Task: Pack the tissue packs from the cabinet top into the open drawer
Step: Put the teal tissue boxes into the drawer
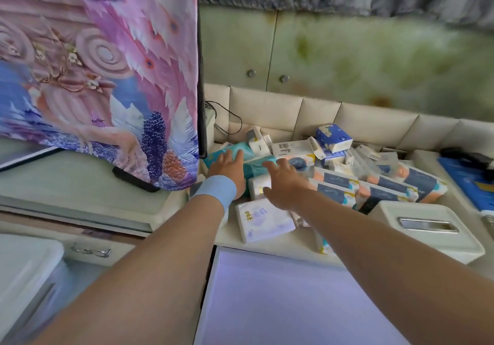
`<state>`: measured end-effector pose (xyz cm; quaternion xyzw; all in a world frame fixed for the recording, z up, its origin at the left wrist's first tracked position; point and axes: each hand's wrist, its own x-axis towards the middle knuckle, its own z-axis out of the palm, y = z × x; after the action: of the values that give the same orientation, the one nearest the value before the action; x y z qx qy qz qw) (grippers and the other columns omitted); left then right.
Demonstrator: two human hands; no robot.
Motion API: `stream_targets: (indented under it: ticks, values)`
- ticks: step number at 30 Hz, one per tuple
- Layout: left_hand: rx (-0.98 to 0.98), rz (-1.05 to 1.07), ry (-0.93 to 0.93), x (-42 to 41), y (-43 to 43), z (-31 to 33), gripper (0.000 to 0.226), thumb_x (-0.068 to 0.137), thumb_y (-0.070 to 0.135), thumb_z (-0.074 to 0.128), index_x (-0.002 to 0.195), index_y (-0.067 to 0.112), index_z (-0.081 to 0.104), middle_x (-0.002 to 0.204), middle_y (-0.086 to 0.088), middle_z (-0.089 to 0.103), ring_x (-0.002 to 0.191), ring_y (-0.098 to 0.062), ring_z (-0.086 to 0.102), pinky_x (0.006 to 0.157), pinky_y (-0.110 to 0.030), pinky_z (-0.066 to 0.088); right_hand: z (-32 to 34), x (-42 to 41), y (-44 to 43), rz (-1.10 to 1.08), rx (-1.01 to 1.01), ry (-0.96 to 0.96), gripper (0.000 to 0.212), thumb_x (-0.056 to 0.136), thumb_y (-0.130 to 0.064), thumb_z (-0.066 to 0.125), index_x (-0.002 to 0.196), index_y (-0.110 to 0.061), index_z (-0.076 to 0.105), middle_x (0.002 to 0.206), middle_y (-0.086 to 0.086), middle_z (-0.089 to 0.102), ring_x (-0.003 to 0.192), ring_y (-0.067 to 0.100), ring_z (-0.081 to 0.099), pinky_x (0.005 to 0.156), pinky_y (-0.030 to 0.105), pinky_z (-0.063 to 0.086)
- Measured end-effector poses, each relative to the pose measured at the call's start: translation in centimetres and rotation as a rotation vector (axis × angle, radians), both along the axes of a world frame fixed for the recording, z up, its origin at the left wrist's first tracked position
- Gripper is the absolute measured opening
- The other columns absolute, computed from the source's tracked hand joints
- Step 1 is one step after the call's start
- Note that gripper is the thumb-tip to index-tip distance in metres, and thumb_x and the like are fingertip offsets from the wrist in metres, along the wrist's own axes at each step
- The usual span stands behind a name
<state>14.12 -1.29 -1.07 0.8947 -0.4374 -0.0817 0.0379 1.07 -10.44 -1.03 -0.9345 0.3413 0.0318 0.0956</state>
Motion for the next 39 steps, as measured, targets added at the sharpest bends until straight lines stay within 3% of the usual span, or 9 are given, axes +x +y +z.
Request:
stream_targets:
  ticks: [4,9,15,20,25,28,32,35,39]
  values:
    - [0.041,0.080,0.092,1.8,-0.5,-1.4,0.077,0.097,0.036,0.051,0.155,0.021,0.002,0.153,-0.014,0.029,0.137,-0.036,0.035,0.108,-0.048,0.035,-2.0,1.8,-0.6,-0.004,-0.079,0.070,0.072,0.093,-0.045,0.056,0.152,-0.037,0.017,0.157,0.007,0.028,0.143,0.034,0.026,0.109,0.056,0.034]
    - [0.045,0.114,0.014,2.5,-0.9,-1.7,0.061,0.088,0.040,0.066,0.137,0.014,0.040,0.143,-0.013,0.033,0.125,-0.035,0.045,0.098,-0.043,0.041,-3.1,1.7,-1.3,0.030,-0.167,-0.003,0.061,0.093,-0.051,0.054,0.146,-0.030,0.034,0.148,0.004,0.039,0.137,0.030,0.032,0.111,0.051,0.030]
    - [-0.278,0.107,0.126,1.0,-1.2,0.4,0.051,0.089,0.025,0.063,0.134,0.015,0.041,0.134,-0.009,0.042,0.121,-0.032,0.048,0.096,-0.044,0.047,-1.6,0.3,-1.6,0.011,-0.009,-0.110,0.065,0.094,-0.039,0.058,0.151,-0.026,0.029,0.153,0.005,0.034,0.140,0.028,0.034,0.113,0.046,0.030]
    - [-0.594,0.083,0.098,-1.5,-0.2,2.9,0.050,0.081,0.037,0.067,0.124,0.019,0.048,0.125,-0.003,0.047,0.117,-0.025,0.048,0.090,-0.038,0.045,3.1,-0.1,-1.1,-0.412,0.693,-0.663,0.050,0.098,-0.046,0.049,0.141,-0.022,0.042,0.125,0.010,0.062,0.091,0.023,0.065,0.073,0.033,0.050]
    - [-0.593,0.055,0.387,-3.8,0.9,3.6,0.061,0.074,0.046,0.077,0.122,0.025,0.045,0.121,0.004,0.053,0.108,-0.018,0.053,0.088,-0.031,0.044,6.0,-0.8,-1.3,-0.653,1.151,-0.750,0.085,0.071,-0.081,0.059,0.131,-0.024,0.043,0.124,0.013,0.054,0.098,0.038,0.063,0.064,0.048,0.059]
    - [-0.558,-0.027,0.547,-4.5,1.3,3.6,0.054,0.070,0.036,0.082,0.112,0.032,0.049,0.113,0.012,0.058,0.100,-0.014,0.059,0.090,-0.032,0.048,5.6,-1.2,-1.3,-0.698,1.101,-0.818,0.081,0.074,-0.052,0.079,0.136,-0.022,0.037,0.120,0.011,0.056,0.096,0.036,0.064,0.066,0.049,0.059]
    - [-0.450,-0.125,0.717,-4.7,0.0,2.9,0.028,0.076,0.015,0.069,0.093,0.036,0.059,0.106,0.010,0.066,0.096,-0.015,0.067,0.091,-0.039,0.054,4.1,-2.5,-2.2,-0.553,0.726,-0.788,0.088,0.075,-0.016,0.079,0.147,-0.030,0.030,0.125,0.006,0.056,0.097,0.025,0.058,0.069,0.034,0.049]
    - [-0.397,-0.039,0.568,-3.4,-1.1,2.4,0.025,0.082,0.015,0.050,0.090,0.034,0.064,0.106,0.005,0.069,0.105,-0.023,0.064,0.094,-0.037,0.051,4.0,-3.2,-2.6,-0.359,0.501,-0.718,0.079,0.080,-0.015,0.072,0.148,-0.029,0.033,0.118,-0.003,0.055,0.091,0.014,0.051,0.060,0.022,0.041]
    - [-0.235,0.136,0.176,0.7,-1.7,0.6,0.043,0.091,0.015,0.052,0.133,0.023,0.051,0.135,-0.005,0.053,0.123,-0.030,0.051,0.099,-0.039,0.046,2.6,-3.1,-3.1,-0.281,0.310,-0.561,0.080,0.079,-0.032,0.067,0.149,-0.034,0.029,0.125,-0.002,0.058,0.102,0.020,0.058,0.078,0.033,0.052]
